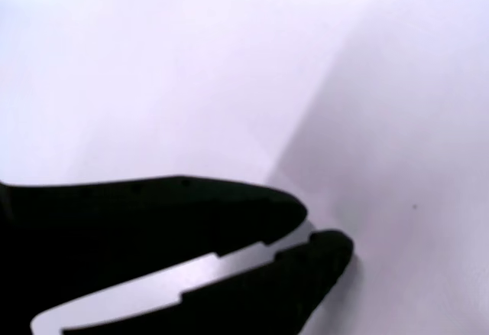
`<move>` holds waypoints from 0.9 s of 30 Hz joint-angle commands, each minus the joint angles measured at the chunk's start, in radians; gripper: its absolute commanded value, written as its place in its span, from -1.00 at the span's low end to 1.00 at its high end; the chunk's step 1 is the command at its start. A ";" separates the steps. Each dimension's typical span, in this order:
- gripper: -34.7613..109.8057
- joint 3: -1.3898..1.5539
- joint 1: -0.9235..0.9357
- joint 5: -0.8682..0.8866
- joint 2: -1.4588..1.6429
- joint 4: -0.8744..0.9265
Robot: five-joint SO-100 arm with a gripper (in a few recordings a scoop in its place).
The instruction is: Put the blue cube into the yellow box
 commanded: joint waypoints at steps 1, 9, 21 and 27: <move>-0.44 0.028 -0.020 -0.021 0.029 0.018; -0.37 -0.020 0.101 -0.067 -0.141 -0.416; -0.07 -0.390 0.367 -0.060 -0.810 -1.101; 0.05 -0.531 0.466 -0.098 -1.072 -1.331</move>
